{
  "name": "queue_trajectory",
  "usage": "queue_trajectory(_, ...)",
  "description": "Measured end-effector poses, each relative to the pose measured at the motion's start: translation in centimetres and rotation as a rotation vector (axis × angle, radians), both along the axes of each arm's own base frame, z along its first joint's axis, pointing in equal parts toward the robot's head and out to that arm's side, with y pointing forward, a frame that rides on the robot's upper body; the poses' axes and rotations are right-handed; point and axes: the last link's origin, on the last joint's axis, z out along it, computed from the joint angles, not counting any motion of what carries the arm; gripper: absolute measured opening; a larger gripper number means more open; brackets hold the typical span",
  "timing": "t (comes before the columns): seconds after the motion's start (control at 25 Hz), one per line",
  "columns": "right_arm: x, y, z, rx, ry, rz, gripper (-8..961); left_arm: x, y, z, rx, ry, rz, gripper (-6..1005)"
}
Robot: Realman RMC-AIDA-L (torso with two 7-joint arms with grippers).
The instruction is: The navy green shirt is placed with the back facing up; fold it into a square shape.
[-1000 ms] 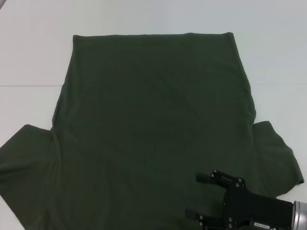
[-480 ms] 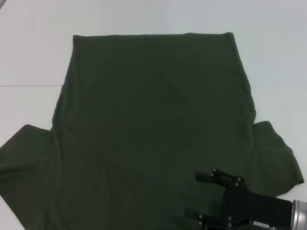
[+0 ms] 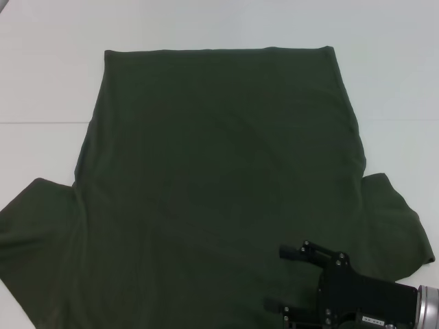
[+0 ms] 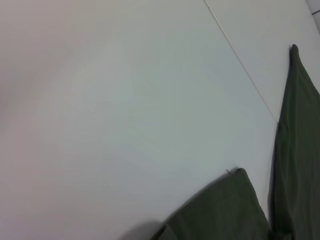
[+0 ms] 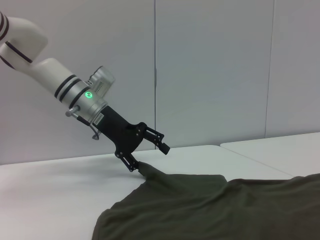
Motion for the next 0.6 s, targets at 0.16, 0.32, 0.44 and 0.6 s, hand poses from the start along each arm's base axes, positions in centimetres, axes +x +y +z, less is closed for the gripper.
queue_trajectory(0.16, 0.0, 0.0, 0.0, 0.0, -0.001, -0.001, 897, 0.0, 0.0, -0.2, 0.002, 0.002, 0.004, 908)
queue_trajectory(0.32, 0.0, 0.0, 0.0, 0.001, -0.002, -0.002, 897, -0.1, 0.1, -0.9, -0.011, 0.031, 0.007, 821)
queue_trajectory(0.44, 0.1, 0.0, 0.0, 0.001, -0.001, -0.002, 897, 0.0, 0.2, -1.2, -0.021, 0.037, 0.003, 701)
queue_trajectory(0.6, 0.1, -0.1, 0.0, 0.001, -0.001, -0.003, 897, 0.0, 0.2, -1.1, -0.009, 0.029, 0.004, 626)
